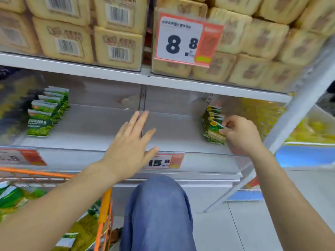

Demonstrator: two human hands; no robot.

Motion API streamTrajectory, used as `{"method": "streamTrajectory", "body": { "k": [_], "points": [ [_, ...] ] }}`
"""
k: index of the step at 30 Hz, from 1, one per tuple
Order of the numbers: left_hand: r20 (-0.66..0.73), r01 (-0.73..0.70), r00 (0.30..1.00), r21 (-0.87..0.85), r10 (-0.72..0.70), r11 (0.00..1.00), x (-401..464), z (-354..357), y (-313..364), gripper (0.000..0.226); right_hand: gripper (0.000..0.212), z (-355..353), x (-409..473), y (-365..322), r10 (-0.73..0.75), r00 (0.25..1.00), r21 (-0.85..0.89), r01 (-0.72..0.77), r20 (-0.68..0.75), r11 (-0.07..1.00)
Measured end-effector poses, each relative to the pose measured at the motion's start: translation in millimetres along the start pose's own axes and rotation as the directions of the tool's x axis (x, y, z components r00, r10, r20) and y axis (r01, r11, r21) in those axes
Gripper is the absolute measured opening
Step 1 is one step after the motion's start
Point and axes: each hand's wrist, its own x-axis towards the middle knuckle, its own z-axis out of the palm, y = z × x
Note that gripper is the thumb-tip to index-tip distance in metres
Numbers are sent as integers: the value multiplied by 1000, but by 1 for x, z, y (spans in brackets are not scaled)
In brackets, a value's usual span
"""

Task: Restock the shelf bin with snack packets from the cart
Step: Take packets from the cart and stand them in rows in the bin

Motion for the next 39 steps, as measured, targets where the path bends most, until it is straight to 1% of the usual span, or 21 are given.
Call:
{"method": "streamTrajectory", "body": {
  "k": [1, 3, 6, 7, 10, 12, 14, 18, 19, 21, 24, 26, 28, 30, 31, 32, 34, 35, 36, 37, 39],
  "points": [
    [-9, -21, 1000, 32, 21, 999, 0, 5, -2, 66, 15, 6, 10, 12, 30, 996, -46, -27, 79, 999],
    [-22, -24, 999, 24, 24, 999, -1, 7, -4, 61, 14, 20, 24, 25, 36, 981, -127, -12, 193, 992],
    [-69, -43, 997, 25, 44, 999, -2, 8, -4, 58, 17, 35, 42, 30, 45, 962, -260, 27, 268, 965],
    [-89, -52, 994, 36, 55, 998, -2, 10, -5, 57, 22, 38, 47, 31, 45, 958, -291, 40, 282, 956],
    [-88, -53, 994, 37, 56, 998, -3, 9, -5, 55, 49, 43, 56, 29, 61, 924, -367, 88, 377, 926],
    [-94, -58, 994, 37, 61, 998, -3, 10, -6, 55, 62, 46, 59, 27, 66, 906, -411, 124, 419, 903],
    [-98, -62, 993, 45, 66, 997, -3, 11, -6, 54, 65, 49, 59, 25, 71, 914, -468, 137, 399, 873],
    [-126, -71, 989, 55, 78, 996, -3, 12, -6, 54, 41, 54, 59, 22, 79, 942, -567, 128, 327, 814],
    [-128, -74, 988, 58, 81, 996, -3, 12, -6, 53, 42, 55, 60, 21, 82, 949, -586, 118, 303, 802],
    [-132, -75, 988, 60, 82, 995, -3, 12, -6, 53, 50, 59, 62, 20, 76, 965, -637, 106, 252, 764],
    [-144, -78, 986, 60, 86, 995, -2, 13, -7, 52, 59, 63, 62, 22, 12, 984, -706, 120, 179, 698],
    [-148, -79, 985, 66, 88, 995, -2, 14, -6, 51, 65, 64, 62, 22, -20, 986, -738, 139, 168, 660],
    [-139, -81, 986, 63, 90, 995, -2, 12, -6, 51, 71, 61, 62, 20, -17, 982, -751, 154, 186, 642],
    [-115, -85, 990, 28, 88, 996, -4, 8, -5, 54, 74, 54, 57, 13, 1, 982, -742, 142, 189, 656],
    [-108, -88, 990, 4, 88, 996, -6, 4, -7, 57, 73, 50, 52, 5, -19, 984, -737, 148, 180, 659],
    [-105, -93, 990, -9, 91, 996, -10, -1, -10, 59, 70, 47, 45, -6, -75, 985, -725, 168, 158, 669],
    [-105, -115, 988, 18, 117, 993, -25, -17, -18, 57, 59, 41, 25, -37, -262, 963, -617, 247, 69, 747],
    [-101, -124, 987, 29, 127, 992, -36, -26, -24, 54, 51, 39, 10, -57, -369, 929, -514, 317, 1, 797],
    [-91, -122, 988, 16, 123, 992, -50, -36, -31, 50, 43, 37, -8, -76, -474, 877, -388, 411, -79, 825],
    [-79, -106, 991, -22, 104, 994, -65, -46, -38, 47, 34, 36, -27, -95, -551, 822, -268, 504, -142, 821],
    [-13, -7, 1000, -134, 5, 991, -98, -63, -52, 41, 20, 39, -69, -125, -637, 745, -71, 637, -201, 768]
  ]
}}
